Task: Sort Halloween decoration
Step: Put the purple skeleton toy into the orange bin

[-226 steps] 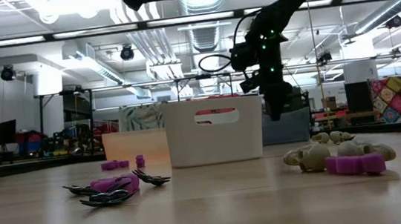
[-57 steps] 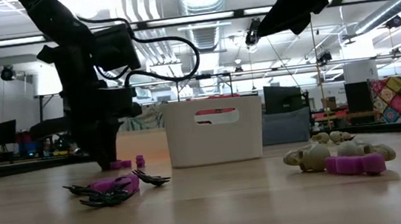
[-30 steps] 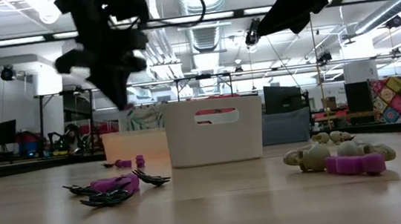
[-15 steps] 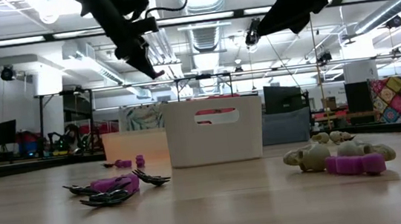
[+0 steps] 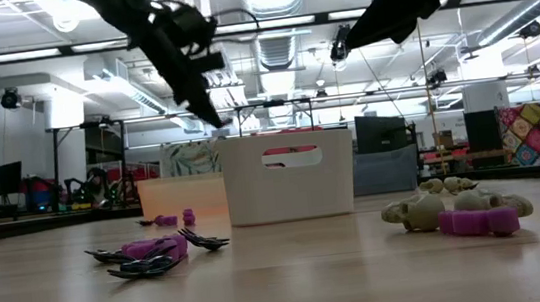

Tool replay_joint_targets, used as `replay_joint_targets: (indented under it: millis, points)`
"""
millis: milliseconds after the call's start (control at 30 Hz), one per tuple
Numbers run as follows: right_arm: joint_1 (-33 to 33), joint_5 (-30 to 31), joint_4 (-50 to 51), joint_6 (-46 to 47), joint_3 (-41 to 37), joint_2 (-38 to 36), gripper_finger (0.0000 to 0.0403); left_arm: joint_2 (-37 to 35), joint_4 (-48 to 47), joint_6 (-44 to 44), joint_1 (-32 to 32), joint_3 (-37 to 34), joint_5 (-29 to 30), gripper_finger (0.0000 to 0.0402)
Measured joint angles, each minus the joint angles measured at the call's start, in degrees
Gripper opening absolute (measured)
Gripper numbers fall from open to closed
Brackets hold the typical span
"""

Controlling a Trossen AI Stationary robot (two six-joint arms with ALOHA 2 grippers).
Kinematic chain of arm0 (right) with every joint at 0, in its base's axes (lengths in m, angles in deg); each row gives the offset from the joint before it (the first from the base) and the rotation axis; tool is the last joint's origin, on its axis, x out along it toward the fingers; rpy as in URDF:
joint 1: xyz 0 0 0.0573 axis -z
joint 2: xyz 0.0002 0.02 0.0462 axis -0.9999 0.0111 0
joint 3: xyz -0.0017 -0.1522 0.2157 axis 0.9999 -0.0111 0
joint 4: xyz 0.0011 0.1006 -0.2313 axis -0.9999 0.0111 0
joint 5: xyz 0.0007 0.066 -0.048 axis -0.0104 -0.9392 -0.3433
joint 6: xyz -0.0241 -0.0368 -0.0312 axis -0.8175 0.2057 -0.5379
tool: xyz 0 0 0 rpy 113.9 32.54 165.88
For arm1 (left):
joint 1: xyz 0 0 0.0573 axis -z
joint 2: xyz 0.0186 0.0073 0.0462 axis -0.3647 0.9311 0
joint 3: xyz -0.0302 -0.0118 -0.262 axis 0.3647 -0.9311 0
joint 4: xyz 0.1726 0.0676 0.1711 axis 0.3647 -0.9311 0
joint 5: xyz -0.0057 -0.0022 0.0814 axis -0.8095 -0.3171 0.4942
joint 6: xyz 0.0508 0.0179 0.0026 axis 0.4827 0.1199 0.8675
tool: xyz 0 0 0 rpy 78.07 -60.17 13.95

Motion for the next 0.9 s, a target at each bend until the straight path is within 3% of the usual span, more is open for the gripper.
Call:
replay_joint_targets:
  millis: [533,900]
  points:
    - [0.00,0.03,0.03,-0.04,0.00,0.00,0.0063,13.92,-0.56,4.79,-4.26,0.02,4.00,0.0000]
    - [0.00,0.06,0.04,-0.06,0.00,0.01,0.0063,19.45,-4.36,5.46,-5.44,4.61,5.73,0.0000]
